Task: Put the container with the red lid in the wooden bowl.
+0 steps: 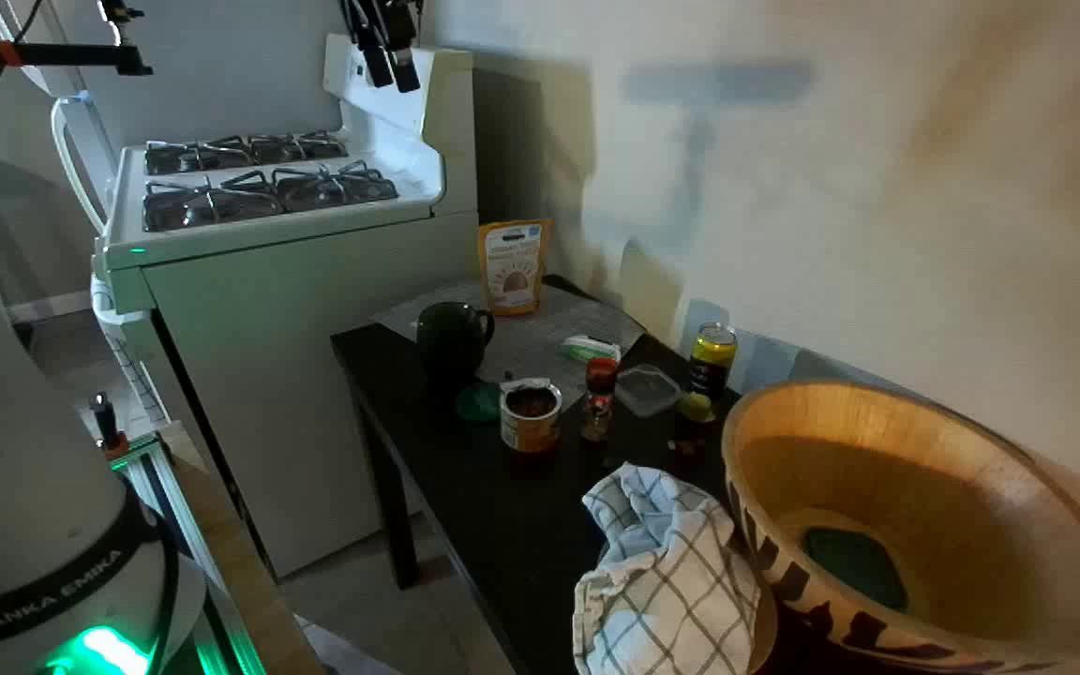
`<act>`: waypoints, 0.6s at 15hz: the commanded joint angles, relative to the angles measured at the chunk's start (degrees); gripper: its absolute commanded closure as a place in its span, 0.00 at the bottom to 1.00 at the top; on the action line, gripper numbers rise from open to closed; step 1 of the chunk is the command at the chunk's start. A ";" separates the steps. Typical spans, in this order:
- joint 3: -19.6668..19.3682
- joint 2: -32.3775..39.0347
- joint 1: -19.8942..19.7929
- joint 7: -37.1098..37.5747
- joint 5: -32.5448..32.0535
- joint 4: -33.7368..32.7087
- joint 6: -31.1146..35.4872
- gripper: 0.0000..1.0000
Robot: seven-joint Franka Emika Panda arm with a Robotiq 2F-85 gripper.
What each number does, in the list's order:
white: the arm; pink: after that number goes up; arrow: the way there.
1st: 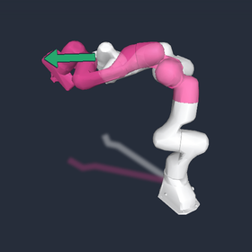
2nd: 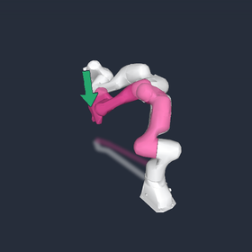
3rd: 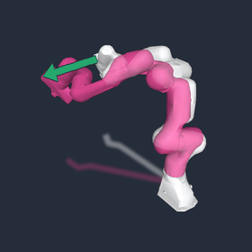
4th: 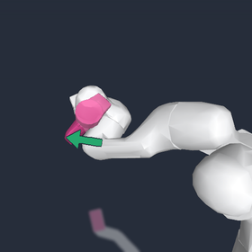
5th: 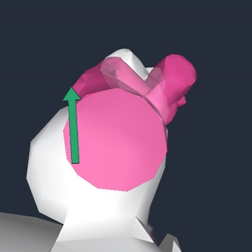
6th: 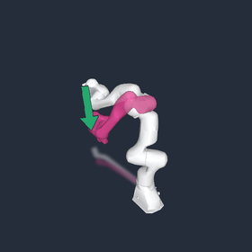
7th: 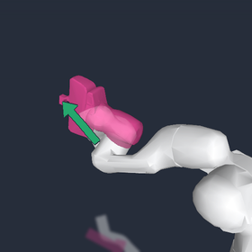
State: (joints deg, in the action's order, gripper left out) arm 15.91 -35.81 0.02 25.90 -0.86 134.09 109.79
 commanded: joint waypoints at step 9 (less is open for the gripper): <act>-7.70 5.00 0.35 -8.12 1.60 -0.12 0.76 0.00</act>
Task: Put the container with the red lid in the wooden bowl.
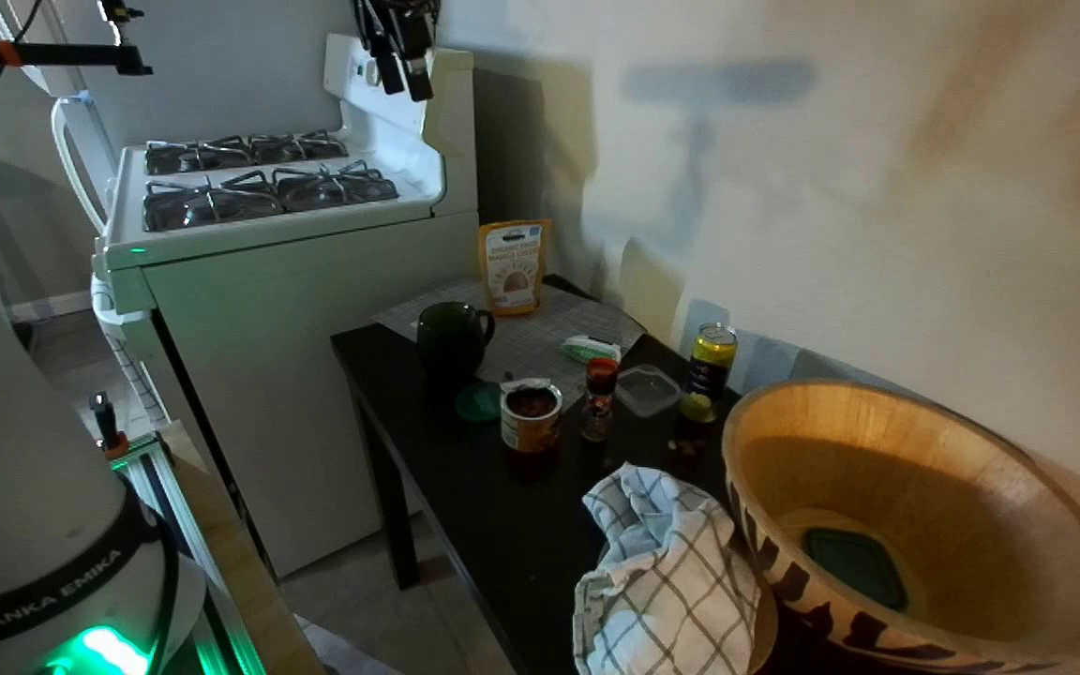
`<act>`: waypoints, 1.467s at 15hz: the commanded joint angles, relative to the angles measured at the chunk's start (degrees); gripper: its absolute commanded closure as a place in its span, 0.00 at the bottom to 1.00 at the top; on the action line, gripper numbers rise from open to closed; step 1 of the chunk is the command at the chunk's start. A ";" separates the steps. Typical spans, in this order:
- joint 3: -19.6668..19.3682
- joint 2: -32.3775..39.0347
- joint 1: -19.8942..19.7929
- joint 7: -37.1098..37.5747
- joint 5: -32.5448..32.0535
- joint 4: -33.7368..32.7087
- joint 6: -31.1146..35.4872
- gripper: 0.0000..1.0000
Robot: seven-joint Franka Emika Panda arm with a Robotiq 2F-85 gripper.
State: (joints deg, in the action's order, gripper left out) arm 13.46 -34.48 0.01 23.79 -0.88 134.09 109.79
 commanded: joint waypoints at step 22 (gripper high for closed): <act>-16.91 39.37 -8.47 -7.46 -1.70 -7.44 20.55 0.00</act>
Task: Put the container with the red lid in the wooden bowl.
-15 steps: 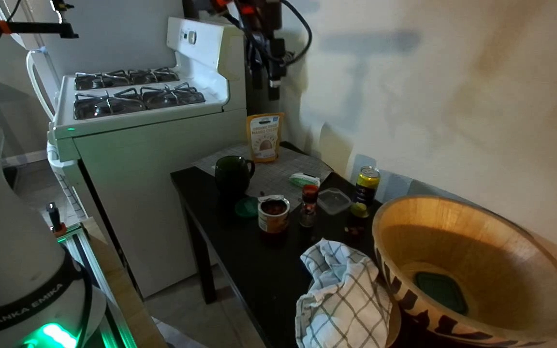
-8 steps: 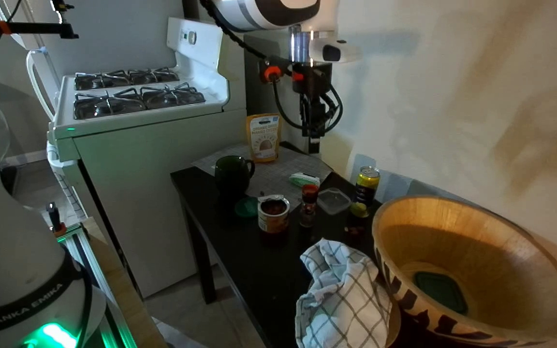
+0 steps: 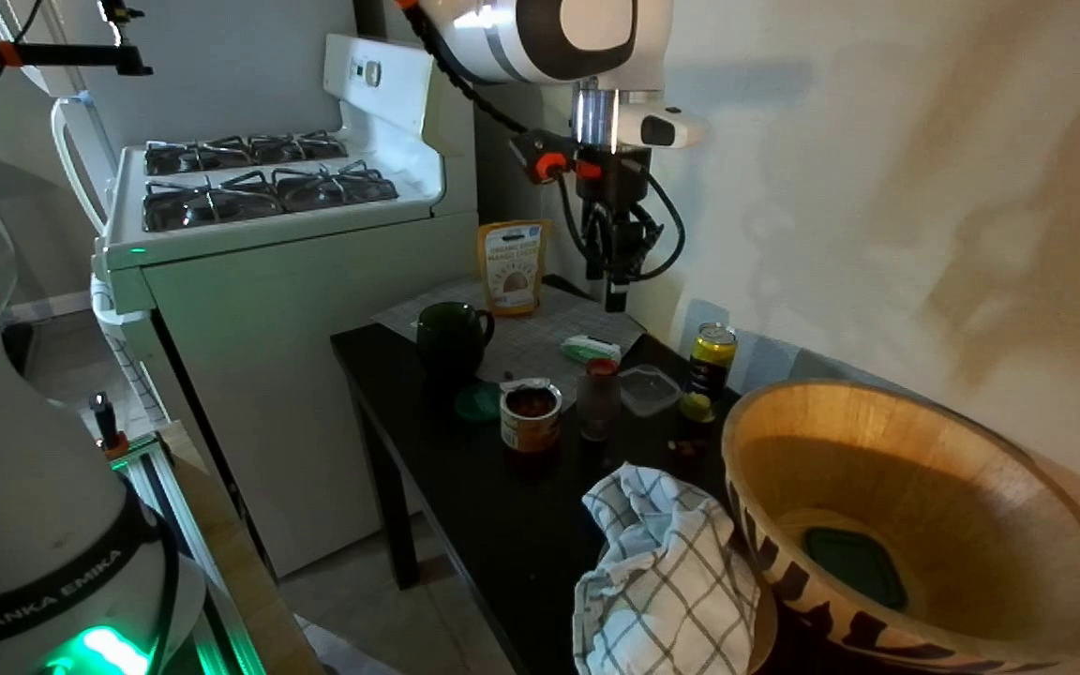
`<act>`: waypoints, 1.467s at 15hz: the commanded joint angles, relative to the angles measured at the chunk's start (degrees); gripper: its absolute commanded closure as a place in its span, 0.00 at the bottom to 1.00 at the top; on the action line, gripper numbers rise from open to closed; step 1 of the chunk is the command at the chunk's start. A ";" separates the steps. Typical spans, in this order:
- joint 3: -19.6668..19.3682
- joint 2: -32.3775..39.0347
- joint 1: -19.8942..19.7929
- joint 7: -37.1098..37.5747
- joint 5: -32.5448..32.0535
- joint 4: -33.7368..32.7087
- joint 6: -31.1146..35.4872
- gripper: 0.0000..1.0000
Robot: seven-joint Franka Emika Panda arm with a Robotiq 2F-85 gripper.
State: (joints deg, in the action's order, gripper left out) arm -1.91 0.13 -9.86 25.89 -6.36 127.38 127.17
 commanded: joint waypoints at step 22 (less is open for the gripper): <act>-1.75 19.33 2.76 -26.75 6.48 -3.55 12.62 0.46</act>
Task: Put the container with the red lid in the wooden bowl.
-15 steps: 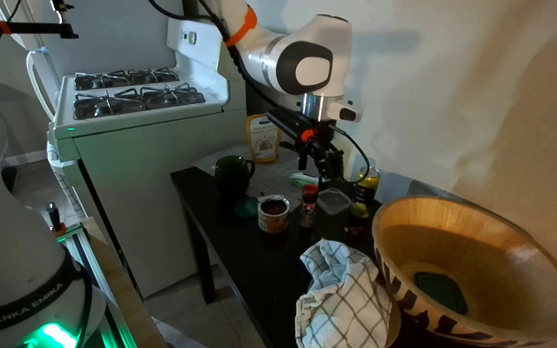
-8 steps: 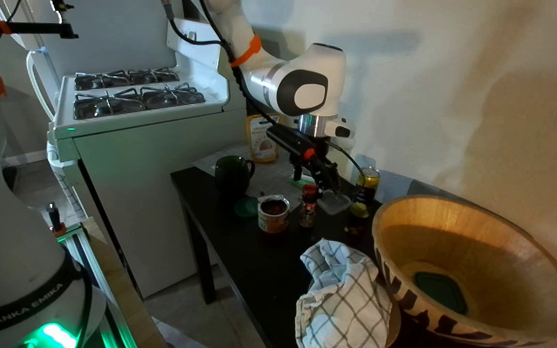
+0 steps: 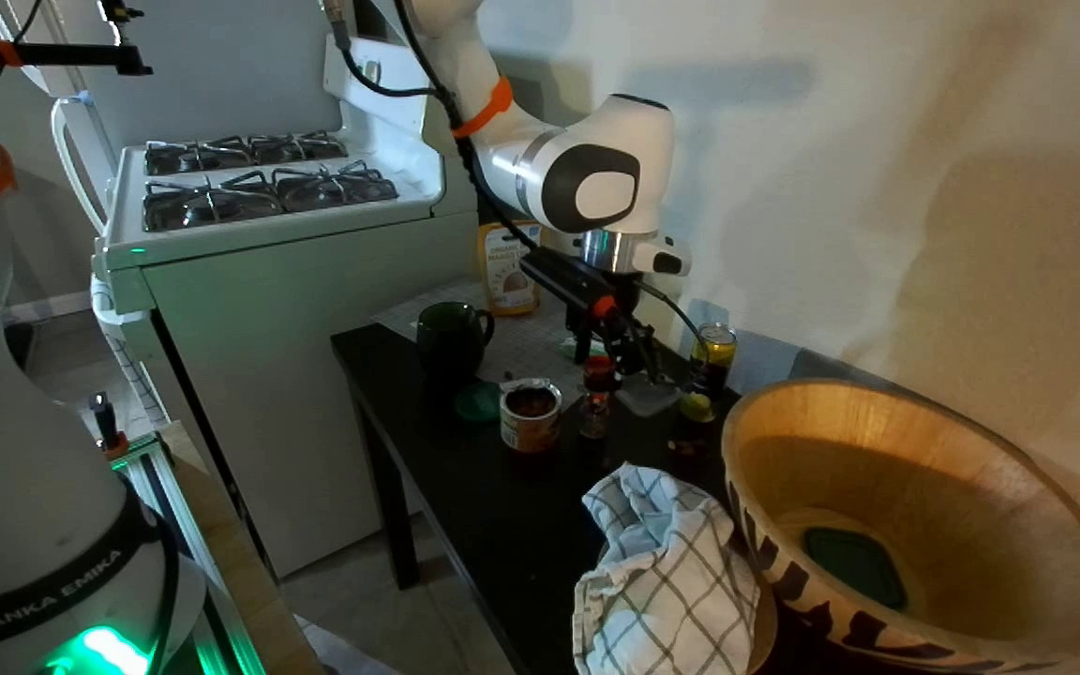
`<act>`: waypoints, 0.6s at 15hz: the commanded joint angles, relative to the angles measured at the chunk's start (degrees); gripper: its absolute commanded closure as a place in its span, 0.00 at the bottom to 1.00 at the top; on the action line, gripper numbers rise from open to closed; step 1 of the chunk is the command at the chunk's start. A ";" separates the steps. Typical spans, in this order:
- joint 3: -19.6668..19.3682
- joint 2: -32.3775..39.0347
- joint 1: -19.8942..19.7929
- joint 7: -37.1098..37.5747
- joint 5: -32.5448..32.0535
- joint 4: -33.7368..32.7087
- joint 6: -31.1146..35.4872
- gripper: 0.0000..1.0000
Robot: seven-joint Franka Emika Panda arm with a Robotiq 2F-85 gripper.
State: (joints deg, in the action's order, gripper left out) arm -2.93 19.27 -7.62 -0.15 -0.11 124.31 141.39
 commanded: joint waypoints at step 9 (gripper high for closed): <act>-0.36 -9.14 -0.25 -6.20 0.56 4.58 -6.95 0.79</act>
State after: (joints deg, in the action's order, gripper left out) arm -3.33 17.98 -7.62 -2.11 -0.20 124.53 137.92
